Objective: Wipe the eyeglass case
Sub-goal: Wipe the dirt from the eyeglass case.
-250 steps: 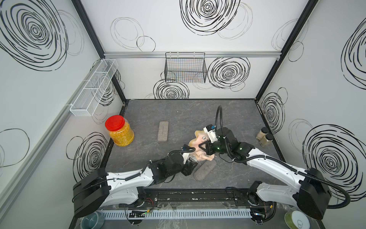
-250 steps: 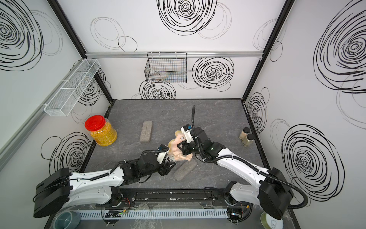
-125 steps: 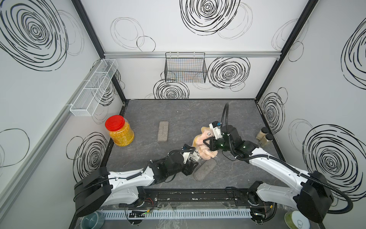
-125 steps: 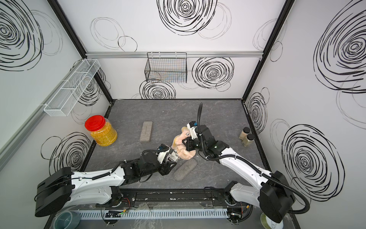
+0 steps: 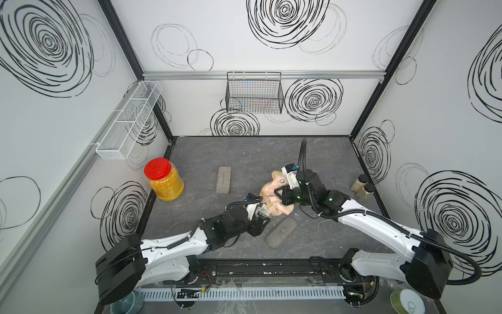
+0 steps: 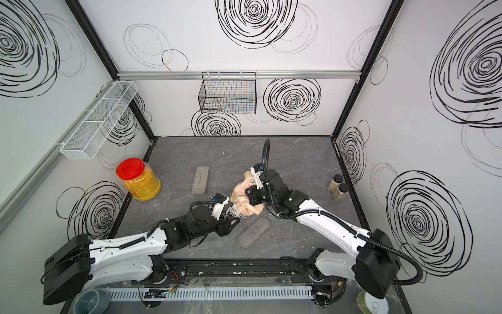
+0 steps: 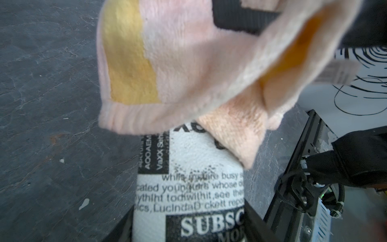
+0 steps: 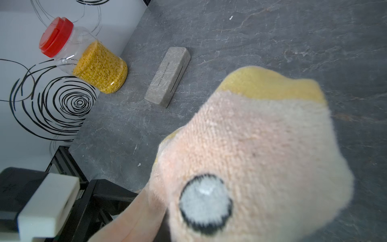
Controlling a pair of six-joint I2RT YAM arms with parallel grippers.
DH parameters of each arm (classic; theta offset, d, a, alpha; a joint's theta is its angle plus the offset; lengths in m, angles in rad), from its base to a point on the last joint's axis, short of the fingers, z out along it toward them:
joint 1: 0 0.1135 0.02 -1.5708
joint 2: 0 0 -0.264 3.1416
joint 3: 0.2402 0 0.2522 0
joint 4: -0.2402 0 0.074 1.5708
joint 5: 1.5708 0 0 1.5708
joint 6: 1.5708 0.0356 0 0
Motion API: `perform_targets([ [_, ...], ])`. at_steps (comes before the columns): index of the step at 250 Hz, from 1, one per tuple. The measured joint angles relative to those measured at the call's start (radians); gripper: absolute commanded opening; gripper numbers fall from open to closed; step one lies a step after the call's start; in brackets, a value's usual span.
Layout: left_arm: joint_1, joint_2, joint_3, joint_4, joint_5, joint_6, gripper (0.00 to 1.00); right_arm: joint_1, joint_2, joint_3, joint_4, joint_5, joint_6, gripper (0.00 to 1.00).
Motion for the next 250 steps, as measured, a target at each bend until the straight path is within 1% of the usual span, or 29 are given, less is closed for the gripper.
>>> perform_targets([
  [36, 0.000, -0.010, 0.000, -0.005, 0.000, 0.000, 0.62, 0.043, 0.006, -0.004, 0.025, -0.068, -0.022, 0.02],
  [53, 0.000, -0.010, 0.000, -0.008, 0.000, 0.001, 0.62, 0.055, 0.019, -0.002, 0.021, -0.064, -0.026, 0.01],
  [77, 0.004, -0.007, 0.000, -0.020, 0.000, 0.002, 0.62, 0.055, 0.032, -0.002, 0.019, -0.022, -0.027, 0.01],
  [103, 0.013, -0.003, 0.000, -0.026, 0.001, 0.005, 0.62, 0.033, 0.032, -0.002, 0.022, 0.041, -0.019, 0.01],
  [121, 0.021, -0.003, 0.000, -0.026, 0.002, 0.006, 0.62, -0.001, 0.032, -0.003, 0.023, 0.081, -0.004, 0.01],
  [145, 0.026, -0.003, 0.000, -0.023, 0.005, 0.008, 0.62, -0.050, 0.027, -0.013, 0.036, 0.085, 0.005, 0.02],
  [160, 0.026, -0.003, 0.000, -0.019, 0.008, 0.008, 0.62, -0.060, 0.022, -0.020, 0.040, 0.075, -0.002, 0.02],
  [197, 0.025, 0.009, 0.005, -0.026, 0.012, 0.008, 0.62, 0.017, 0.019, -0.020, 0.045, 0.028, -0.032, 0.02],
  [220, 0.023, 0.021, 0.012, -0.027, 0.012, 0.011, 0.62, 0.047, 0.019, -0.020, 0.042, 0.001, -0.036, 0.02],
  [236, 0.023, 0.021, 0.019, -0.027, 0.012, 0.011, 0.62, 0.054, 0.015, -0.021, 0.041, 0.003, -0.035, 0.02],
  [250, 0.019, 0.021, 0.024, -0.026, 0.011, 0.011, 0.62, 0.054, 0.002, -0.025, 0.038, 0.031, -0.032, 0.02],
])
